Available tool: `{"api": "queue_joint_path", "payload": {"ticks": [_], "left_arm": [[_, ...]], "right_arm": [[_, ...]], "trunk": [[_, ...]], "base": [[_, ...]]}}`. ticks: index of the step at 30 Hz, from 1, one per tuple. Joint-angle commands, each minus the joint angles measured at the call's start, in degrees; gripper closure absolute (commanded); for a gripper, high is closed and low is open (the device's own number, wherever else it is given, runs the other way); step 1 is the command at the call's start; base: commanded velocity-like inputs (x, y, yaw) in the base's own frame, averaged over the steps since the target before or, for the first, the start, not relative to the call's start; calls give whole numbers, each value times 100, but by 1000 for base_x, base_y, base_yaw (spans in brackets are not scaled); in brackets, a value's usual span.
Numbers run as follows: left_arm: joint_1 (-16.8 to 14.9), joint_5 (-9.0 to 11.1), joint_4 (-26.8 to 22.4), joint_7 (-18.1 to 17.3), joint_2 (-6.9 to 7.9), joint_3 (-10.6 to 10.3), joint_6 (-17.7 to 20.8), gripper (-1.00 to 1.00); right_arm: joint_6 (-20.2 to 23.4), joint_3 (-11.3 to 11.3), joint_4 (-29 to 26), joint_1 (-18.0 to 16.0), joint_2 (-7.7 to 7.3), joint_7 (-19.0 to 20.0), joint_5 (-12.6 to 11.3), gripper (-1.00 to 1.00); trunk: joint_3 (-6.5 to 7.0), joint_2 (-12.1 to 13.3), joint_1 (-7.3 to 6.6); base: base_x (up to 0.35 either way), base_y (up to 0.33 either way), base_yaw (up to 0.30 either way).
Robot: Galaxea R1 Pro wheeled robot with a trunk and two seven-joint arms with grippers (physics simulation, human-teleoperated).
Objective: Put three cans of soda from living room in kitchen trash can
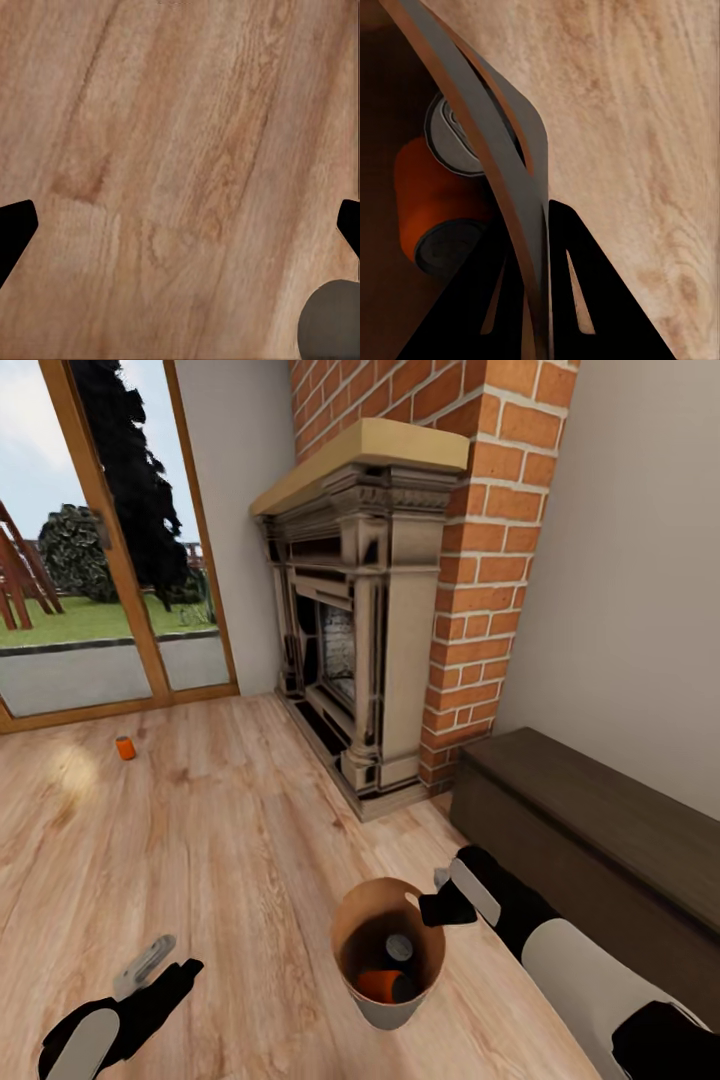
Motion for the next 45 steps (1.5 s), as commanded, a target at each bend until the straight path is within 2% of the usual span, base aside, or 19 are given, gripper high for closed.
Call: {"api": "queue_joint_path", "payload": {"ticks": [1,7,32,45], "left_arm": [[0,1,1,0,1,-1,0,-100],[0,12,6,-41,-12,-8,-20,-100],[-2,-1,67,-70,-33,-54,-17,-100],[-1,-6,76,-70,-42,-55,-18,-100]], "right_arm": [[0,1,-36,-1,3,31,-230,100],[0,6,-95,-1,-9,24,-224,100],[0,-1,-109,4,-44,31,-212,100],[0,-1,-209,96,-22,29,-225,100]], "trunk": [[0,0,0],[0,0,0],[-25,0,0],[-27,0,0]], "base": [[340,94,0],[340,143,99],[332,190,284],[327,190,24]]}}
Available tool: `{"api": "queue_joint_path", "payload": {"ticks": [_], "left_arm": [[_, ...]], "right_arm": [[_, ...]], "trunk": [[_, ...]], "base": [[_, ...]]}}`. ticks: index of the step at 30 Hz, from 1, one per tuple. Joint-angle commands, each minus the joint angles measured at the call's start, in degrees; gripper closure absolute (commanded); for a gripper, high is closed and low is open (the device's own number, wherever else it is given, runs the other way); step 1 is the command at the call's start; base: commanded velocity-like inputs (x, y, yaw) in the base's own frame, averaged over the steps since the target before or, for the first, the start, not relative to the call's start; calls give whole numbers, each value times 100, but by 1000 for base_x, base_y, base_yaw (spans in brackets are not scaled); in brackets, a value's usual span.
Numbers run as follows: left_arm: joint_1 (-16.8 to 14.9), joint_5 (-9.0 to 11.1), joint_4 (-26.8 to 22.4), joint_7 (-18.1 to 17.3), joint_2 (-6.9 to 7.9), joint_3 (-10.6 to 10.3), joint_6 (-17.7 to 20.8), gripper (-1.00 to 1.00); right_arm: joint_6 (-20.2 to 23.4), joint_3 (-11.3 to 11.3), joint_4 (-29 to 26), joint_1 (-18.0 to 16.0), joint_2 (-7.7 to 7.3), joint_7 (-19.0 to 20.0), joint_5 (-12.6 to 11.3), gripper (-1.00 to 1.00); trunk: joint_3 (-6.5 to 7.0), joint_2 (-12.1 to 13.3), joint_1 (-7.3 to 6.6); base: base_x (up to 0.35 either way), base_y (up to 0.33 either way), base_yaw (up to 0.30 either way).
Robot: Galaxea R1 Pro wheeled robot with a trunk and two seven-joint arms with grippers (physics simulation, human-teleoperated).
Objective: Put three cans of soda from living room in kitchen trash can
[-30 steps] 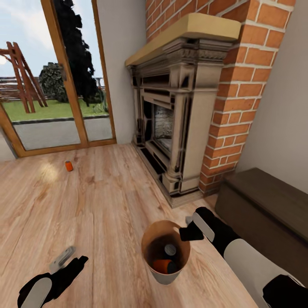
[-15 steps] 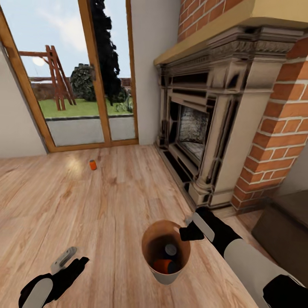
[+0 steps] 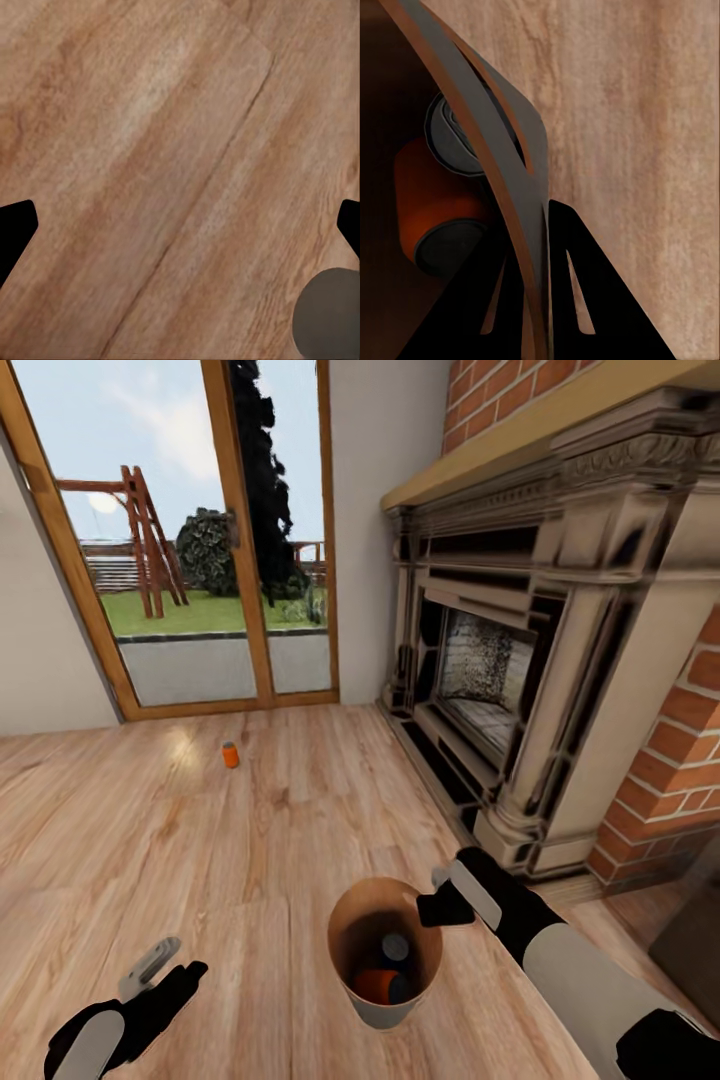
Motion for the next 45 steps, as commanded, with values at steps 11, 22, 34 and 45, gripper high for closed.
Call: {"api": "queue_joint_path", "payload": {"ticks": [11,22,34,45], "left_arm": [[-2,1,4,6,-35,1,-1,-100],[-618,-32,983,-26,-137,-682,118,-100],[-977,-87,1128,986,-136,-1202,126,-100],[-2366,-62,1111,2256,-681,-1304,1887,-100]], "right_arm": [[0,4,-349,67,-48,19,-118,100],[0,138,-1272,277,-408,30,-123,100],[0,131,-1346,297,-419,10,-114,100],[0,19,-396,109,-395,44,-140,100]], "trunk": [[1,0,0],[-2,0,0],[-2,0,0],[-2,0,0]], "base": [[327,184,0],[327,149,174],[326,137,297],[323,135,289]]}}
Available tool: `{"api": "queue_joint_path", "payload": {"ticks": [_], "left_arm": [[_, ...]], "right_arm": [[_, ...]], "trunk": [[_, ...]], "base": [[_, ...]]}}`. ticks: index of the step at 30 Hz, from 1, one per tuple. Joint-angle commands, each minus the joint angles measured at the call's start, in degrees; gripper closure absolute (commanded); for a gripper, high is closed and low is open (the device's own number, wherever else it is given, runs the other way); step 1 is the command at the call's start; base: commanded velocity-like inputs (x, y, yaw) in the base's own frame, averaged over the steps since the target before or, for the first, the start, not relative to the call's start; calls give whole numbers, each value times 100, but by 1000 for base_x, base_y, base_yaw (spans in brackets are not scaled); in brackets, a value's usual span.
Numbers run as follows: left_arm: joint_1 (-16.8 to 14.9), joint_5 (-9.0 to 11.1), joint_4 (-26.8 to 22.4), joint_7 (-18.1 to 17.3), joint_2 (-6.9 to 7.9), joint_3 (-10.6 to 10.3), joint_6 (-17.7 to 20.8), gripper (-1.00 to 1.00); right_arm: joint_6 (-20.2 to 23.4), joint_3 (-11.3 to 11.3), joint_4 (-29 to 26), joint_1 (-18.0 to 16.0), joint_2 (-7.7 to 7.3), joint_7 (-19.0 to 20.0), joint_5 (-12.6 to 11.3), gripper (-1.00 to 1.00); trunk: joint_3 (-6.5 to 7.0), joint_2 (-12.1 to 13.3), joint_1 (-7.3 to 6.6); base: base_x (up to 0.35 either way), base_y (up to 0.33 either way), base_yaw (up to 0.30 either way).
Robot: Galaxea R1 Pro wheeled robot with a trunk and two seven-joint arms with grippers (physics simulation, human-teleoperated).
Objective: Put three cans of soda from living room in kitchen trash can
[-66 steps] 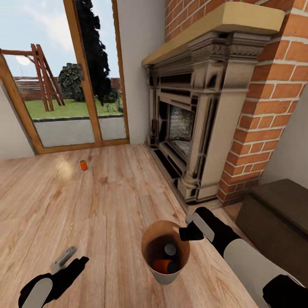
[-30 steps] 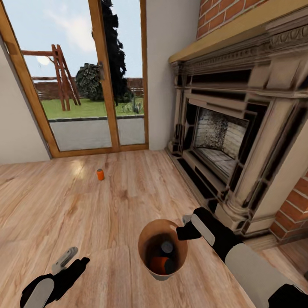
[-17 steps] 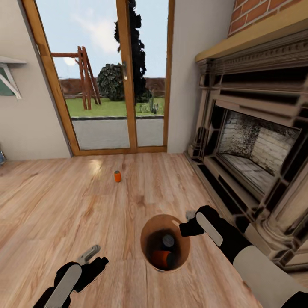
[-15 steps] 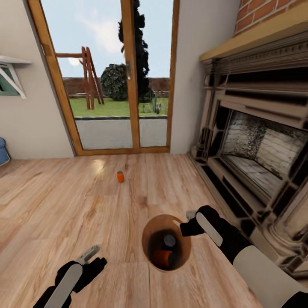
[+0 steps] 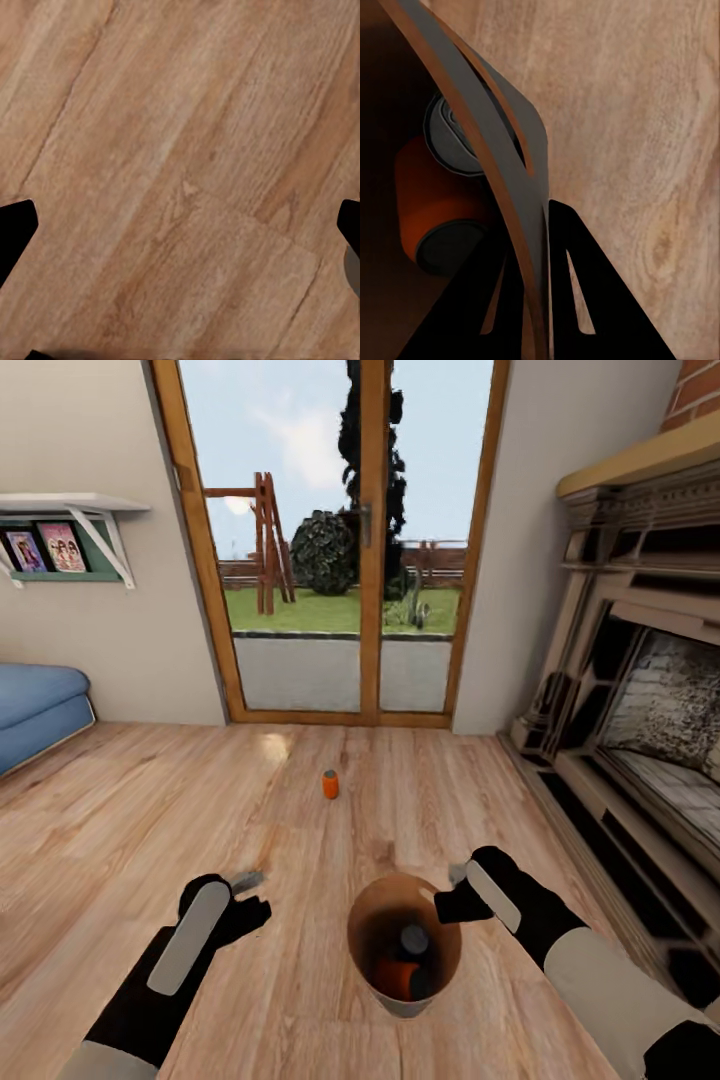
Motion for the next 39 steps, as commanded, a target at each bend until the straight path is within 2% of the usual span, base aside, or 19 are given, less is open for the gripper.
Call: {"api": "queue_joint_path", "payload": {"ticks": [1,3,8,13,18,26,30,31,32,35,38,39], "left_arm": [[-28,-22,135,25,-71,-65,29,-100],[21,-46,498,68,-216,-257,48,-100],[133,-61,732,60,-254,-384,-183,-100],[157,-74,776,-14,-250,-407,-469,-100],[165,-225,793,-98,-248,-406,-583,-100],[166,-263,960,-450,-242,-404,-838,-100],[166,-265,991,-483,-241,-403,-857,-100],[166,-266,993,-485,-241,-403,-858,-100],[166,-264,995,-486,-241,-403,-859,-100],[166,-265,996,-488,-241,-403,-860,-100],[166,-266,996,-488,-245,-403,-860,-100],[166,-266,996,-488,-247,-403,-860,-100]], "right_arm": [[0,-14,13,-8,0,43,-297,100],[0,-14,26,-13,-9,48,-297,100],[-110,-14,29,-2,-28,57,-295,100],[-203,-32,6,-10,-73,50,-296,100],[-200,-40,12,-34,-101,45,-304,100],[-183,-41,16,-39,-120,49,-319,100],[-172,-50,9,-45,-213,76,-335,100],[-166,-73,8,-48,-268,79,-343,100],[-165,-265,8,-44,-349,80,-353,100],[-162,-523,10,-38,-425,86,-357,100],[-164,-591,18,-50,-479,80,-356,100],[-161,-792,50,-59,-487,71,-355,100]], "trunk": [[1,-1,-1],[1,-1,-1],[1,-1,-1],[1,-1,-1],[-6,-1,-1],[-37,-1,-1],[-52,-1,-1],[-56,-1,-1],[-58,-1,-1],[-60,-1,-1],[-60,-1,-1],[-60,-1,-1]], "base": [[325,140,169],[324,150,89],[323,158,30],[322,161,4],[322,168,-54],[322,173,-221],[322,165,-264],[322,162,-221],[322,161,-95],[322,157,-45],[322,151,-4],[322,149,-1]]}}
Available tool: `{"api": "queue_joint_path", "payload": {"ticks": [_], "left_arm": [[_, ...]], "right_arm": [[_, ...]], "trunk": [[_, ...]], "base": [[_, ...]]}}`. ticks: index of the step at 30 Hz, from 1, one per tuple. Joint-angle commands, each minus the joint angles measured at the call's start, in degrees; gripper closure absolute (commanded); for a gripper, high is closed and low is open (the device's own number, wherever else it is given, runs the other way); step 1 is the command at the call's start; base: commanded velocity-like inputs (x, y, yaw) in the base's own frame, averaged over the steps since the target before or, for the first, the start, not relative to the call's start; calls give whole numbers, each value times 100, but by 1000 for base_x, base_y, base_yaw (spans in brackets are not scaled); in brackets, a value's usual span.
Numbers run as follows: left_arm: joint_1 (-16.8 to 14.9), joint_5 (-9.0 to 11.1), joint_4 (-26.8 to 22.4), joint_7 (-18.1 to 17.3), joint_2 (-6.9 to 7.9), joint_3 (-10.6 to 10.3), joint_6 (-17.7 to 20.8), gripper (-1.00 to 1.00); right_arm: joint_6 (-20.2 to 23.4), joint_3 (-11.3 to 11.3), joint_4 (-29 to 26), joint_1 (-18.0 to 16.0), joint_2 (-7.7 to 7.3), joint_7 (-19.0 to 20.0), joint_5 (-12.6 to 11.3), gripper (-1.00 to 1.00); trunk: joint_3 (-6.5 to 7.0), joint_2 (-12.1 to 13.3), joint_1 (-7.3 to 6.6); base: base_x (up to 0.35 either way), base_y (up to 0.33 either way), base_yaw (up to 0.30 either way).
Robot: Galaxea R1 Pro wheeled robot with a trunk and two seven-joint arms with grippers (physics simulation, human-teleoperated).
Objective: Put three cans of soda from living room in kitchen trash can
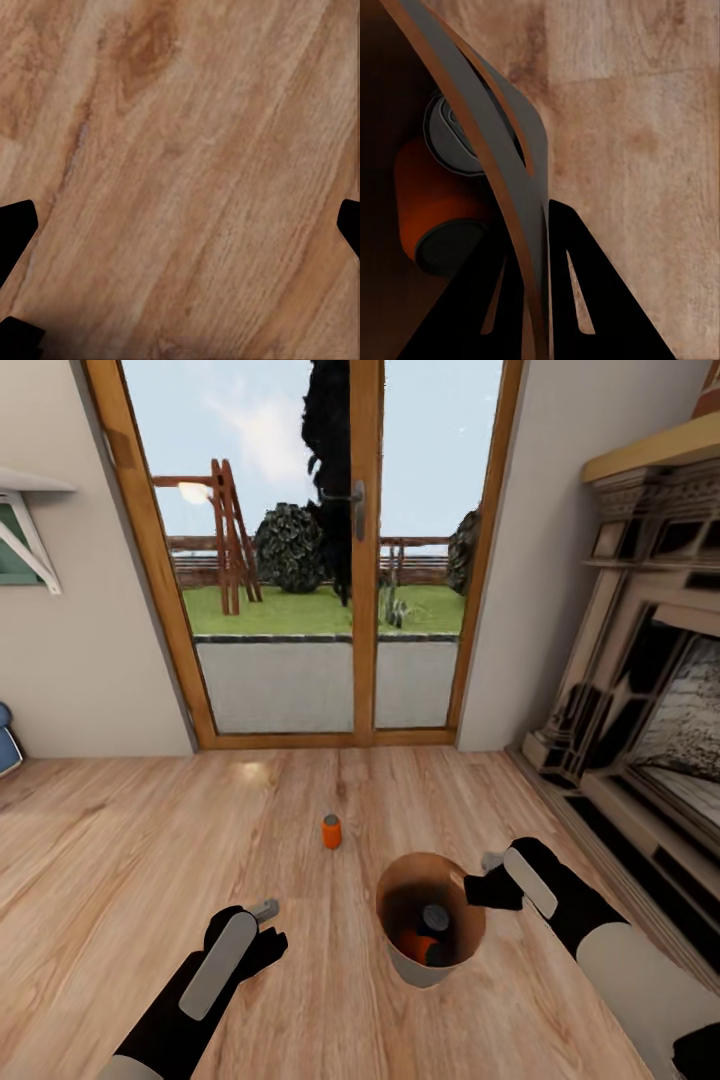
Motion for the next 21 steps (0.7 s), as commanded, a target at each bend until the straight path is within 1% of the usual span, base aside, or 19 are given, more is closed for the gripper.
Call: {"api": "queue_joint_path", "payload": {"ticks": [1,3,4,6,8,10,12,18,21], "left_arm": [[0,-1,1,-1,-1,-2,0,-100],[0,-1,1,-1,-2,-6,0,-100],[0,-1,1,-1,-2,-7,0,-100],[0,-1,1,-1,-7,-8,0,-100],[0,-1,1,-1,-10,-9,0,-100],[0,1,1,-1,-14,-14,0,-100],[0,3,1,-1,-26,-16,0,-100],[-2,1,-3,-1,-47,-26,-7,-100],[-2,0,-4,-1,-53,-26,-9,-100]], "right_arm": [[-8,-236,4,-7,-2,21,-80,100],[-4,-730,24,-9,-5,5,-79,100],[-2,-845,30,-11,-6,0,-77,100],[3,-1225,111,-14,-7,-13,-79,100],[44,-1434,197,-13,-7,-22,-80,100],[76,-1539,238,-14,-8,-32,-80,100],[86,-1577,249,-15,-11,-40,-80,100],[92,-1604,268,-16,-14,-54,-81,100],[90,-1609,330,-16,-16,-82,-81,100]], "trunk": [[1,-1,-1],[1,-1,-1],[1,-1,-1],[1,-1,-1],[1,-1,-1],[1,-1,-1],[1,-1,-1],[1,-1,-1],[-3,-1,-1]], "base": [[321,148,-1],[321,147,0],[322,147,0],[322,147,0],[322,146,0],[322,146,0],[322,146,0],[322,140,-4],[322,133,-136]]}}
